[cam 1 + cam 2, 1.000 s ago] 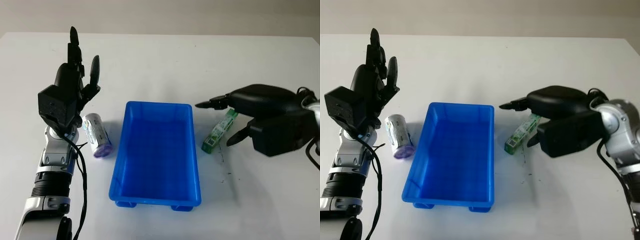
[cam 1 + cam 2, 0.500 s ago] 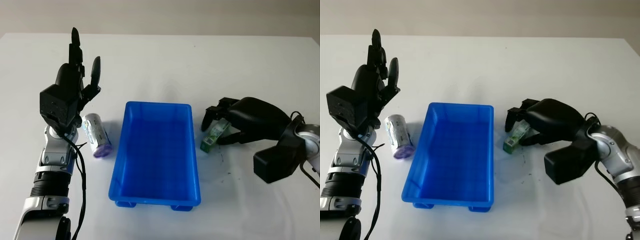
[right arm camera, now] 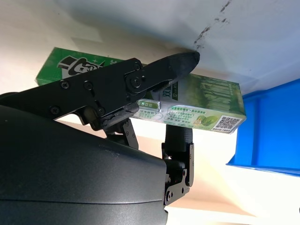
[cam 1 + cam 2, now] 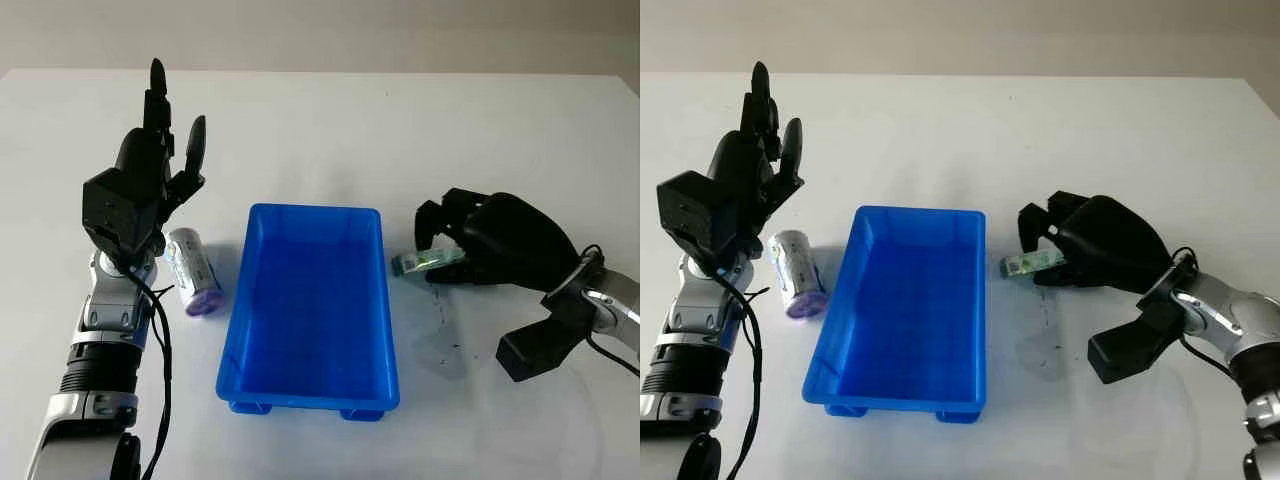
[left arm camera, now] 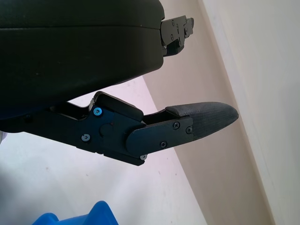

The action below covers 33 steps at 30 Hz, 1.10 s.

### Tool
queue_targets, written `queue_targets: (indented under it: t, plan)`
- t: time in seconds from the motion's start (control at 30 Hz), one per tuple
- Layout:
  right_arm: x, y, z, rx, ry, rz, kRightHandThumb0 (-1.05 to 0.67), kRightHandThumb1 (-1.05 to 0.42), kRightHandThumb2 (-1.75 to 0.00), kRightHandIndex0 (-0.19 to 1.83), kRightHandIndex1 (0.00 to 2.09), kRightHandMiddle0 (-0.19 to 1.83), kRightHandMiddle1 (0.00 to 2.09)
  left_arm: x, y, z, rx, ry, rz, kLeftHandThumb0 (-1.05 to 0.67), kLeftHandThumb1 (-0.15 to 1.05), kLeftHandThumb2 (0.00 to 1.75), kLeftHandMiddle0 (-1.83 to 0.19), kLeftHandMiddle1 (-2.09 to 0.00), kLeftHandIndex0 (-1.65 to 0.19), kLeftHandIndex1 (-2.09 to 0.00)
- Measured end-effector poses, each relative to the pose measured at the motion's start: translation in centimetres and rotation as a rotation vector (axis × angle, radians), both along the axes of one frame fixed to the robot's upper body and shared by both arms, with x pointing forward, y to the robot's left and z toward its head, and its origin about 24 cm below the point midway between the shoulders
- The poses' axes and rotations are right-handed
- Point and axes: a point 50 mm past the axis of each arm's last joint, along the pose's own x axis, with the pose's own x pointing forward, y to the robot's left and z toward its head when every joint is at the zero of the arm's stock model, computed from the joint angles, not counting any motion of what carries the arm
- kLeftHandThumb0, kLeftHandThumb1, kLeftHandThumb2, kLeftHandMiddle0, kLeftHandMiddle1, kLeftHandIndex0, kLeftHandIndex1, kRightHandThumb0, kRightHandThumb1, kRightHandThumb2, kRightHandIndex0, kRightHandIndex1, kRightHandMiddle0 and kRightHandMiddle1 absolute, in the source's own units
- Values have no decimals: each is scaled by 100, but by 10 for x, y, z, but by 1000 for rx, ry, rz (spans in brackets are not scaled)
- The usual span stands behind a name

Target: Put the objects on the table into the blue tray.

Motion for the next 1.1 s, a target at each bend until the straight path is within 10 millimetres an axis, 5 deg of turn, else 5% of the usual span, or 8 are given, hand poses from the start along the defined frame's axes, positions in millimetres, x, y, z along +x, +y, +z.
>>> queue_targets:
  t: [0.2, 0.73, 1.1]
  plan:
    - [13, 6, 16, 39, -68, -13, -46, -103, -6, 95, 209, 76, 209, 0, 0, 0, 0, 5, 4, -79, 105, 67, 19, 0, 19, 0]
    - [42, 52, 114, 273, -405, 75, -44, -101, -6, 111, 209, 94, 209, 0, -3, 3, 7, 6, 18, -79, 105, 67, 19, 0, 19, 0]
    - [32, 105, 104, 246, -310, 335, -48, -105, -11, 103, 209, 79, 209, 0, -3, 3, -1, -10, 31, -77, 105, 67, 19, 0, 19, 0]
